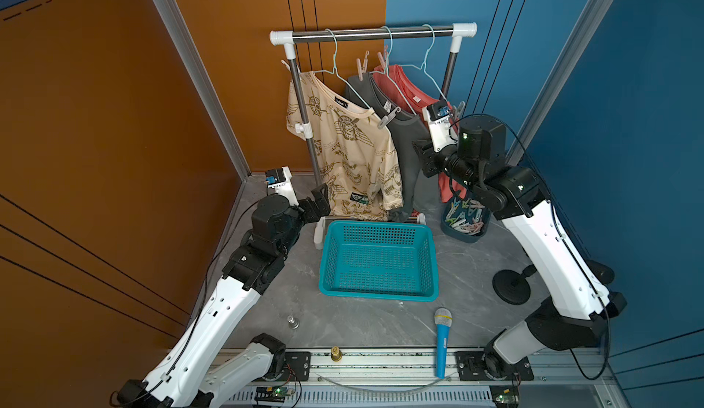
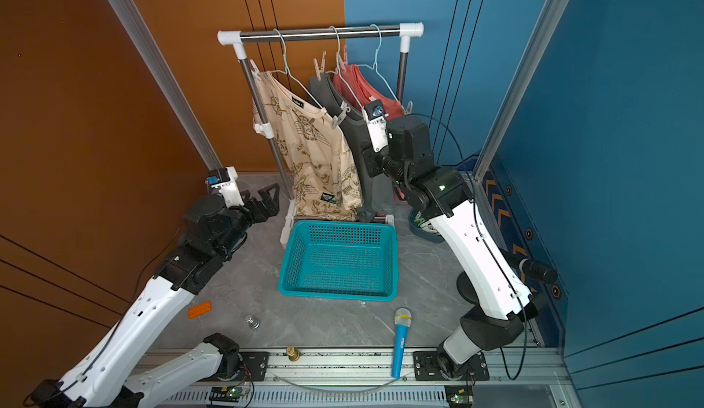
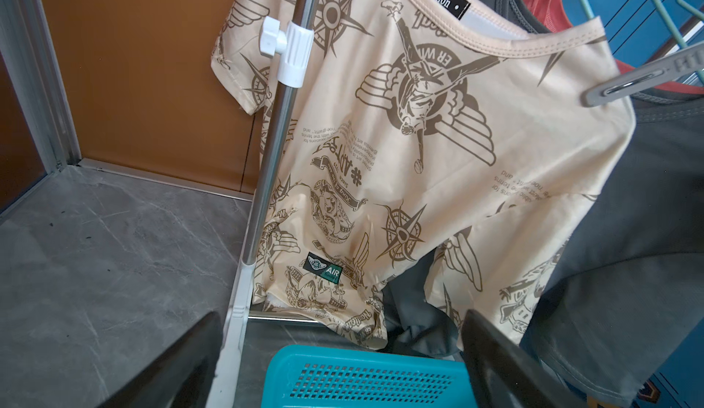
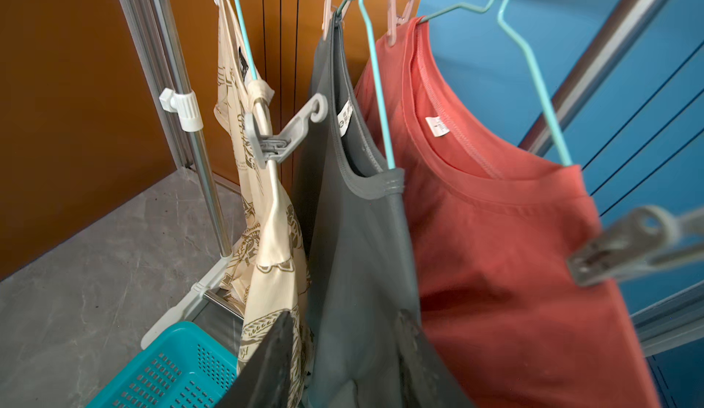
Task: Use clothespins to secure the t-shirt on both sides of the hanger
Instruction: Adjust the T-shirt at the clothesline, then pick up the hanger from the clothesline.
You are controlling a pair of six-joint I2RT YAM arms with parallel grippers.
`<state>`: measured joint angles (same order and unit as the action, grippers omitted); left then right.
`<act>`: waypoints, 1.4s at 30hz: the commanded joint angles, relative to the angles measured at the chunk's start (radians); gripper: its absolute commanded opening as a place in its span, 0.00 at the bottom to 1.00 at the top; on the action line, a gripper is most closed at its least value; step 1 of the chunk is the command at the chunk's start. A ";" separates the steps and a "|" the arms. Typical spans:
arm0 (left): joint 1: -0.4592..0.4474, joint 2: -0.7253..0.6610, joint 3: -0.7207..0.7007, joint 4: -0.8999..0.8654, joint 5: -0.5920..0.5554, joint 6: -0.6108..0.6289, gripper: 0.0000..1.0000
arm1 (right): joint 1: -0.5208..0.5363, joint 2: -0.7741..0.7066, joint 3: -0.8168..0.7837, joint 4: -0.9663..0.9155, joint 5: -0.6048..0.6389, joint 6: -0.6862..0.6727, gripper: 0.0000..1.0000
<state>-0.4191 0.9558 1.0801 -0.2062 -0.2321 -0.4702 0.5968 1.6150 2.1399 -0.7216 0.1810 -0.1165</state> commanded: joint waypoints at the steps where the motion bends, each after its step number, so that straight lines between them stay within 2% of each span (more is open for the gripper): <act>1: 0.015 -0.018 -0.012 -0.038 0.006 -0.014 0.98 | -0.027 0.026 0.073 -0.009 -0.011 -0.024 0.45; 9: 0.019 0.007 -0.004 -0.025 0.019 -0.019 0.98 | -0.096 0.078 0.101 -0.006 -0.107 0.026 0.44; 19: 0.020 0.067 0.007 0.008 0.048 -0.033 0.98 | -0.130 -0.005 0.035 0.015 -0.261 0.052 0.45; 30: 0.021 0.116 0.014 0.063 0.082 -0.060 0.98 | -0.295 -0.091 -0.070 0.140 -0.509 0.226 0.46; 42: 0.028 0.086 0.000 0.036 0.071 -0.067 0.98 | -0.269 -0.001 -0.066 0.190 -0.564 0.307 0.46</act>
<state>-0.4046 1.0657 1.0801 -0.1722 -0.1715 -0.5262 0.3161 1.5955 2.0834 -0.5682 -0.3492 0.1524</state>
